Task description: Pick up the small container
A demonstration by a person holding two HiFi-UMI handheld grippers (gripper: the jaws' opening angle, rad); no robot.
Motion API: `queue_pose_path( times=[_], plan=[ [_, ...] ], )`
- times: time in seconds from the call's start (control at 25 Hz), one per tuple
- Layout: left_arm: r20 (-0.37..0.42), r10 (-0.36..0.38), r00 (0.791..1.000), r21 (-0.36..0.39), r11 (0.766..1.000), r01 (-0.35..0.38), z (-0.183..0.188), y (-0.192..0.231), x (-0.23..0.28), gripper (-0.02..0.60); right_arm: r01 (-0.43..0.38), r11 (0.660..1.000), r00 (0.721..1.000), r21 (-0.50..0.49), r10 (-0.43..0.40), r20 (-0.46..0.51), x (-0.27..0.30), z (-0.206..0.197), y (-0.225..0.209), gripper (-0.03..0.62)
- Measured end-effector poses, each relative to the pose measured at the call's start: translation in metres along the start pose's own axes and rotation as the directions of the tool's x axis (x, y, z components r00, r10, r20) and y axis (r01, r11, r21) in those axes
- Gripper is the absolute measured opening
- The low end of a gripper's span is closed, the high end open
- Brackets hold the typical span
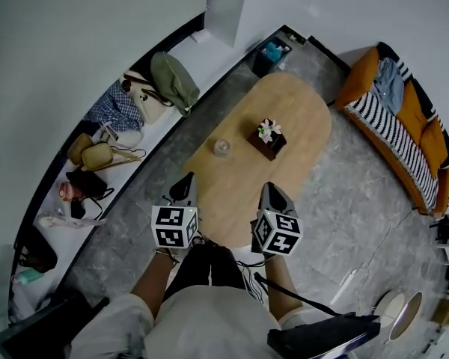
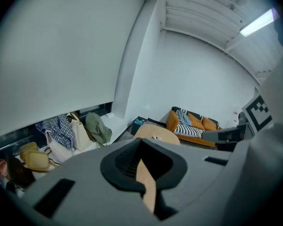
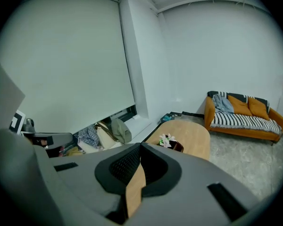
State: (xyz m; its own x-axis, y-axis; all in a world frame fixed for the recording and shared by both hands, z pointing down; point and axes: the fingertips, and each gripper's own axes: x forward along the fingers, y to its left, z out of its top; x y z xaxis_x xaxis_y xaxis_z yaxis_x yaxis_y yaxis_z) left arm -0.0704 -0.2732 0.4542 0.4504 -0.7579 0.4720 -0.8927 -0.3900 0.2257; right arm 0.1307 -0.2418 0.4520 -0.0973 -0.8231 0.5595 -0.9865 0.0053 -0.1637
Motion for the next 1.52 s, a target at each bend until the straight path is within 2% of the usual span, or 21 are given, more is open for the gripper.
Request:
queue_pose_path(
  times=[0.2, 0.44, 0.8, 1.04, 1.16, 1.52],
  plan=[
    [-0.023, 0.007, 1.0, 0.004, 1.0, -0.007, -0.008, 0.006, 0.016, 0.008, -0.02, 1.0, 1.0, 0.01, 0.02, 0.0, 0.023, 0.004, -0.001, 0.023],
    [-0.082, 0.009, 0.997, 0.019, 1.0, -0.008, -0.044, 0.015, 0.049, 0.008, -0.038, 0.997, 0.999, 0.063, 0.041, -0.036, 0.069, -0.028, -0.012, 0.023],
    [-0.175, 0.016, 0.984, 0.004, 1.0, -0.016, -0.151, 0.036, 0.118, 0.008, -0.061, 0.996, 0.989, 0.058, 0.068, -0.127, 0.139, -0.124, -0.031, 0.023],
    [-0.208, 0.023, 0.978, -0.013, 1.0, -0.027, -0.216, 0.049, 0.158, 0.008, -0.064, 0.997, 0.982, 0.051, 0.072, -0.175, 0.176, -0.183, -0.047, 0.023],
    [-0.206, 0.009, 0.979, -0.035, 0.999, -0.017, -0.225, 0.047, 0.166, 0.008, -0.056, 0.997, 0.981, 0.056, 0.066, -0.18, 0.184, -0.195, -0.053, 0.023],
    [-0.183, -0.024, 0.983, 0.01, 1.0, 0.026, -0.219, 0.043, 0.185, 0.009, -0.042, 0.996, 0.983, 0.081, 0.056, -0.177, 0.196, -0.2, -0.062, 0.023]
  ],
)
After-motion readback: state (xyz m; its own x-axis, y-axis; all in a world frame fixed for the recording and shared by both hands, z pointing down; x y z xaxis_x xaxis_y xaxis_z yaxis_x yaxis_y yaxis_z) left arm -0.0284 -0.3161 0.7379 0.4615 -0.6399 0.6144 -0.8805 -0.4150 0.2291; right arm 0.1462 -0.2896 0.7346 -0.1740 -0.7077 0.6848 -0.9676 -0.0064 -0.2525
